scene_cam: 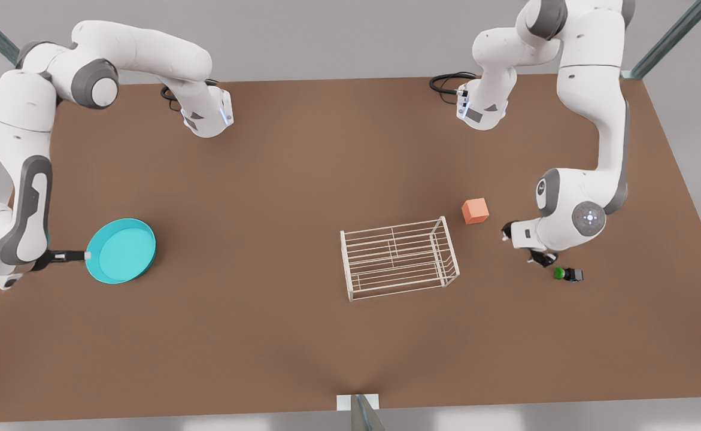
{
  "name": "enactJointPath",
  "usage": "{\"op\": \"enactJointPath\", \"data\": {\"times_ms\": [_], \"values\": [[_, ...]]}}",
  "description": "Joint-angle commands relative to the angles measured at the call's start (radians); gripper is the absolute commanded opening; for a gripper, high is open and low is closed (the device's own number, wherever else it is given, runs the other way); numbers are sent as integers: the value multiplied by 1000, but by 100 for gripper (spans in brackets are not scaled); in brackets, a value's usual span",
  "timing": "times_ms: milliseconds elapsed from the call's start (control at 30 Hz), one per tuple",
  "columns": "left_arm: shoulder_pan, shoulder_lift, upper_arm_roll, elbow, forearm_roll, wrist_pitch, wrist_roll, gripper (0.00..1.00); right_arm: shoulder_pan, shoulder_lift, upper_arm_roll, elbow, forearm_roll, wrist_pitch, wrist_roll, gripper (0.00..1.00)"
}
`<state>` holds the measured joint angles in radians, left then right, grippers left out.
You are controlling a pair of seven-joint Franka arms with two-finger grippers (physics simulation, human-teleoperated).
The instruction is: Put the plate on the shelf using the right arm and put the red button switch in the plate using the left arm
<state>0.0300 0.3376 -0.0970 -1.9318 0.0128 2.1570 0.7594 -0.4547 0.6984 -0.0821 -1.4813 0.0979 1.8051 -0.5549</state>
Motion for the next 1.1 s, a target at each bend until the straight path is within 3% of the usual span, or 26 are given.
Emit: {"op": "enactJointPath", "data": {"times_ms": [0, 300, 367, 467, 600, 767, 1067], "values": [[25, 6, 0, -52, -10, 290, 563, 100, -12, -37, 1, -94, 23, 197, -533, 99], [143, 11, 0, -147, -63, 386, 744, 100, -35, 0, 1, -117, 19, 238, -543, 97], [149, -2, 0, -188, -65, 386, 744, 100, -24, 27, 1, -119, 22, 238, -510, 86], [168, -17, 2, -225, -65, 388, 745, 100, 4, 43, 2, -122, 14, 240, -451, 81], [172, -17, 3, -263, -65, 377, 765, 100, -2, 46, 2, -120, 13, 234, -454, 38], [209, -2, 5, -283, -65, 379, 853, 100, -4, 46, 1, -117, 14, 229, -456, 20], [278, -14, 5, -328, -63, 377, 948, 100, 25, -40, 16, -37, 20, 109, -450, 18]]}}
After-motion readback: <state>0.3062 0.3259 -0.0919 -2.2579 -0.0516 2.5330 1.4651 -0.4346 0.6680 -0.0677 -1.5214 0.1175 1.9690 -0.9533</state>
